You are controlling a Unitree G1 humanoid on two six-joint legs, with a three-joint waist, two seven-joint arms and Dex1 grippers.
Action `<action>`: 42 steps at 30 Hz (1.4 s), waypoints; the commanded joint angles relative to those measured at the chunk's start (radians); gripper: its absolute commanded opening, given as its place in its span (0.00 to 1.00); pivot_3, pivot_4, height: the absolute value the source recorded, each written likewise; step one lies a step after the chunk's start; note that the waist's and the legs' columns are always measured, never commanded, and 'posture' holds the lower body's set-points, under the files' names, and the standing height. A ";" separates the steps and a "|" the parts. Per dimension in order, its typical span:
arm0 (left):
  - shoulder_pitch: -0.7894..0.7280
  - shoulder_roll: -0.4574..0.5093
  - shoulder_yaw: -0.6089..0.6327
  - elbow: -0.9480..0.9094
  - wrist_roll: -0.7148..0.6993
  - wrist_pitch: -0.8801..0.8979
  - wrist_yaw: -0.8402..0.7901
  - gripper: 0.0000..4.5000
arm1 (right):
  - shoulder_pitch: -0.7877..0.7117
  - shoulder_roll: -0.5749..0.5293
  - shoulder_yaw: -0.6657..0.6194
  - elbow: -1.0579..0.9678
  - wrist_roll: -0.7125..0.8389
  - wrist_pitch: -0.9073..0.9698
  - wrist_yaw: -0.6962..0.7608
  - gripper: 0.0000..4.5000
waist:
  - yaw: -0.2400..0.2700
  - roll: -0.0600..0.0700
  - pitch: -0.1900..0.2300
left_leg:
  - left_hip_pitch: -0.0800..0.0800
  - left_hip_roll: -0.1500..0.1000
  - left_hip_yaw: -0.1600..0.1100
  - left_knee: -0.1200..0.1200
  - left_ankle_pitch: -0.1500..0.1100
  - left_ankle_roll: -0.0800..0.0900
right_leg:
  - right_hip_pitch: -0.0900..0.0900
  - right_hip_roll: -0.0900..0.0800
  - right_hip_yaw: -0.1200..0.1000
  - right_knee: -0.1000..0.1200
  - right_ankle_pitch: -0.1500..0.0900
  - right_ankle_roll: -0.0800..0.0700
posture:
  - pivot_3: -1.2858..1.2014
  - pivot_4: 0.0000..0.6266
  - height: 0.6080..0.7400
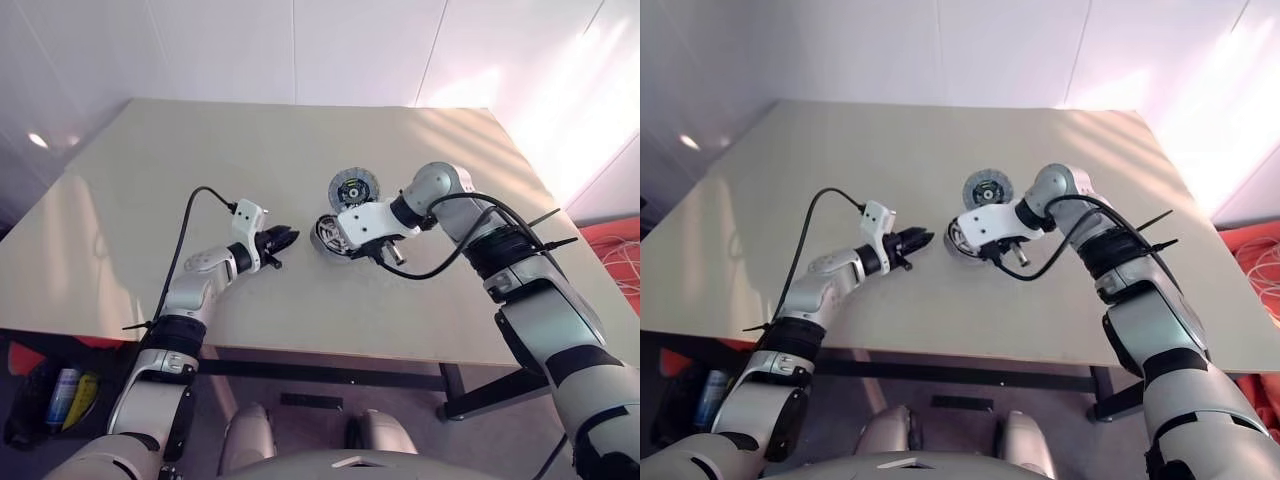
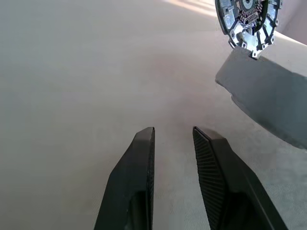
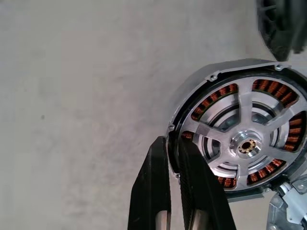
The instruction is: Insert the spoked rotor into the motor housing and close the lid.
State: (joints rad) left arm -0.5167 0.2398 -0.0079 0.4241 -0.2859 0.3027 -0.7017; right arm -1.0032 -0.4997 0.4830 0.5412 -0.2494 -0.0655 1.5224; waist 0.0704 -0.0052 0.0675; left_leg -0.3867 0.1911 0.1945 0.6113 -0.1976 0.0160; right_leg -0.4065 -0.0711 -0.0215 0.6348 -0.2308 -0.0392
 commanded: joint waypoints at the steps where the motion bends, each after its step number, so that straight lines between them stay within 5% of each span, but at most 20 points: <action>1: -0.017 0.008 0.021 -0.018 -0.002 -0.018 0.007 0.30 | -0.010 0.002 -0.039 -0.120 0.016 0.221 -0.012 0.00 | 0.005 0.000 0.000 | 0.000 0.000 0.000 0.000 -0.001 -0.002 | 0.000 0.000 0.000 0.000 0.000 0.000 | 0.52 0.00 1.00; 5: -0.011 0.009 0.025 -0.024 -0.001 -0.018 0.012 0.30 | -0.009 0.013 -0.031 -0.205 0.024 0.549 -0.001 0.00 | 0.021 0.000 0.000 | 0.000 0.000 0.000 0.000 -0.001 -0.003 | 0.000 -0.001 0.000 0.000 0.000 0.000 | 0.52 0.00 1.00; 9: -0.004 0.010 0.032 -0.030 0.001 -0.021 0.025 0.30 | -0.083 0.072 -0.026 -0.249 0.057 1.068 -0.030 0.00 | 0.024 0.001 0.001 | 0.001 0.000 0.000 -0.001 -0.001 -0.004 | 0.000 0.000 0.000 0.001 0.000 0.000 | 0.52 0.00 1.00; 17: 0.009 0.006 0.034 -0.052 -0.004 -0.016 0.036 0.30 | -0.161 0.085 0.005 -0.345 0.184 1.497 -0.158 0.00 | 0.029 0.002 0.003 | 0.002 -0.001 -0.001 -0.003 0.004 -0.011 | 0.000 0.000 0.000 0.001 0.000 0.000 | 0.52 0.00 1.00; 24: 0.016 0.007 0.041 -0.065 -0.007 -0.014 0.044 0.30 | -0.147 0.147 -0.015 -0.372 0.292 1.677 -0.377 0.00 | 0.028 0.003 0.003 | 0.004 -0.001 -0.002 -0.008 0.006 -0.016 | 0.000 0.000 0.000 0.001 -0.001 0.000 | 0.52 0.00 1.00; 35: 0.028 0.019 0.047 -0.085 -0.009 -0.007 0.051 0.30 | -0.128 0.267 -0.119 -0.214 0.351 1.680 -0.709 0.00 | 0.032 0.003 0.003 | 0.005 -0.002 -0.003 -0.010 0.009 -0.020 | 0.000 0.000 0.000 0.001 -0.001 0.000 | 0.52 0.00 1.00; 42: 0.029 0.019 0.053 -0.084 -0.007 -0.007 0.059 0.30 | -0.125 0.276 -0.135 -0.184 0.423 1.680 -0.797 0.00 | 0.039 0.003 0.003 | 0.006 -0.003 -0.006 -0.011 0.010 -0.023 | 0.002 -0.001 -0.001 0.002 -0.001 0.000 | 0.52 0.00 1.00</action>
State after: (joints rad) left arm -0.4823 0.2533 0.0357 0.3815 -0.2880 0.3045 -0.6446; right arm -1.1027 -0.2196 0.3657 0.3516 0.1613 1.6093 0.7642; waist 0.1092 -0.0023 0.0709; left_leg -0.3804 0.1880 0.1884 0.6004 -0.1868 -0.0077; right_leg -0.4044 -0.0717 -0.0222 0.6365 -0.2315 -0.0389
